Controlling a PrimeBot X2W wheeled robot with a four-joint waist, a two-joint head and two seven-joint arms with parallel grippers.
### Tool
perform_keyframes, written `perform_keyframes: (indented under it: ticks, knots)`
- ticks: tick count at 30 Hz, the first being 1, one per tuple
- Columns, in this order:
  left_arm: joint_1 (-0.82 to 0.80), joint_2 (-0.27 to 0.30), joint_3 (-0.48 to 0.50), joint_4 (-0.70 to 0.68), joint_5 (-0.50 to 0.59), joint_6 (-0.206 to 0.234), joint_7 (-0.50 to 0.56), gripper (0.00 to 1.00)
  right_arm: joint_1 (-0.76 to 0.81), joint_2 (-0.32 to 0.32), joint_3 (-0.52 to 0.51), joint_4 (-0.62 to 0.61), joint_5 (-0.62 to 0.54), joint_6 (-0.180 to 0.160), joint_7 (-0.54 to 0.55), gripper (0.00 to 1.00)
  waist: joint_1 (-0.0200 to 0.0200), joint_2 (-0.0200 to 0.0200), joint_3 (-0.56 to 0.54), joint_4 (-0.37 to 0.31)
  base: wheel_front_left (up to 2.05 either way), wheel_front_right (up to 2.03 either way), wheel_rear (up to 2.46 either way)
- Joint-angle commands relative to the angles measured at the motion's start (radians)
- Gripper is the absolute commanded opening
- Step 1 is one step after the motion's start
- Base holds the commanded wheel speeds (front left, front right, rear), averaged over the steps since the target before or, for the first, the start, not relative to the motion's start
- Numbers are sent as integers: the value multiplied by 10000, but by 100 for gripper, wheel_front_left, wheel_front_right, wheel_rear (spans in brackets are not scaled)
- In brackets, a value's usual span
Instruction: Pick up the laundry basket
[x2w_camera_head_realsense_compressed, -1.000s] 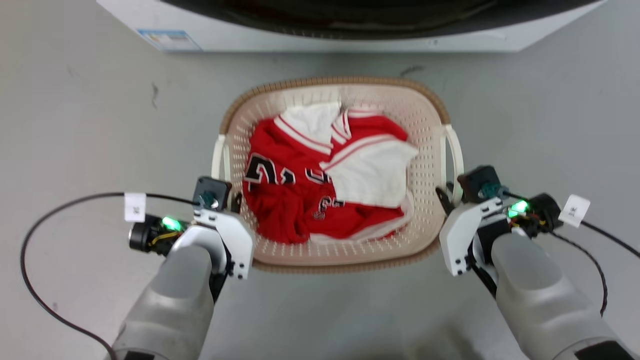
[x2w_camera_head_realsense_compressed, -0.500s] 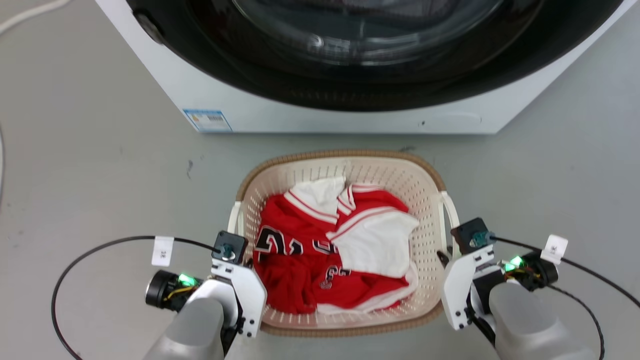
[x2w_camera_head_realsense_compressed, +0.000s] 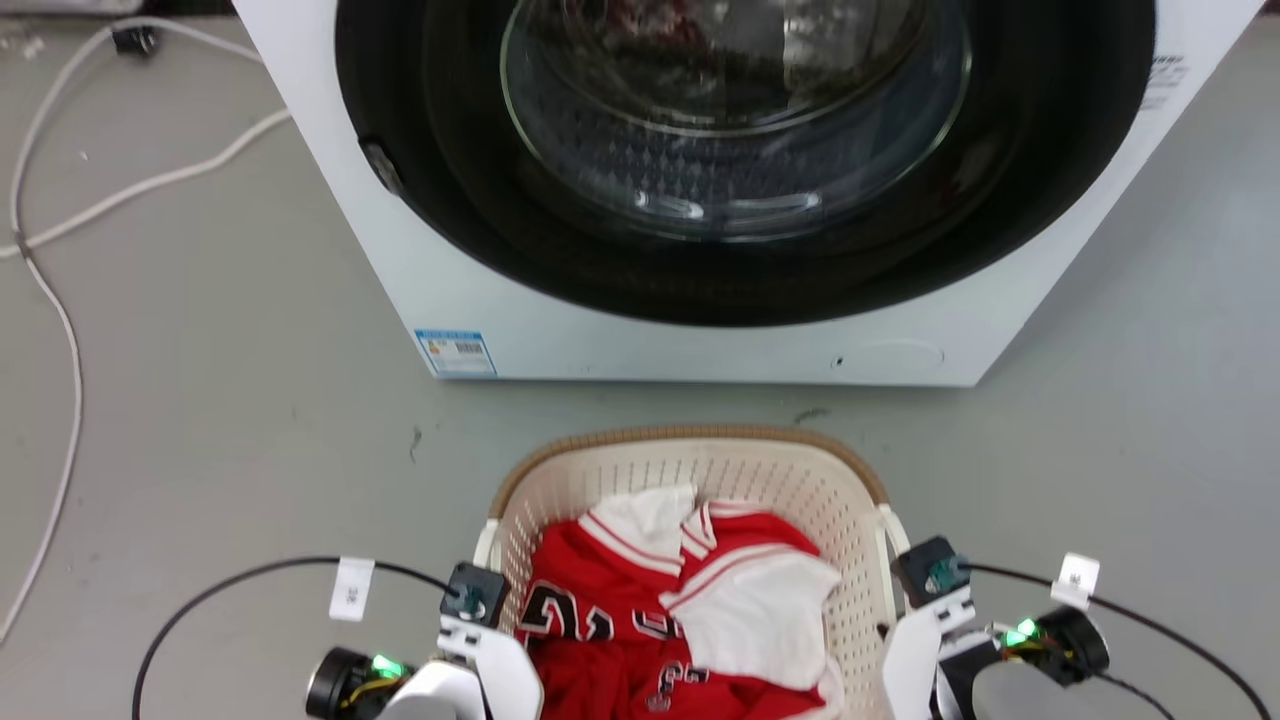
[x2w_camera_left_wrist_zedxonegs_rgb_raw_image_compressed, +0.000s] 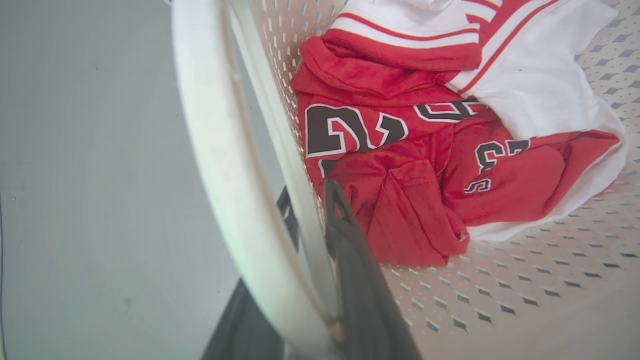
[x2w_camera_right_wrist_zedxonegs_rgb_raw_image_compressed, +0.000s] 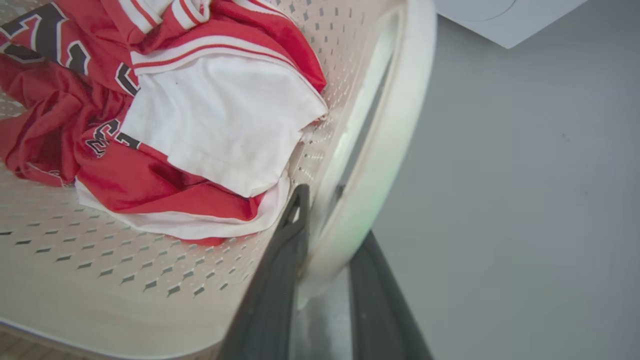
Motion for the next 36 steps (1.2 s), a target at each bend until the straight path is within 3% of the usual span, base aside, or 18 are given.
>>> perform_keyframes:
  ticks: [1, 15, 36]
  knots:
    - [173, -81, -212, -142, -47, -137, -23, 0, 168, 4, 195, -35, 61, -3, 36, 0, 2, -1, -376, 12, 0, 0, 0]
    - [1285, 49, -1319, -414, -1435, -139, 613, 0, 1187, -107, 1208, -34, 1057, -3, 398, 0, 2, -1, -1899, 139, 0, 0, 0]
    - [1688, 493, -2885, -825, -3088, -139, 1281, 0, 1655, -476, 2714, -157, 2442, -3, 845, 0, 2, -1, -2581, 191, 0, 0, 0]
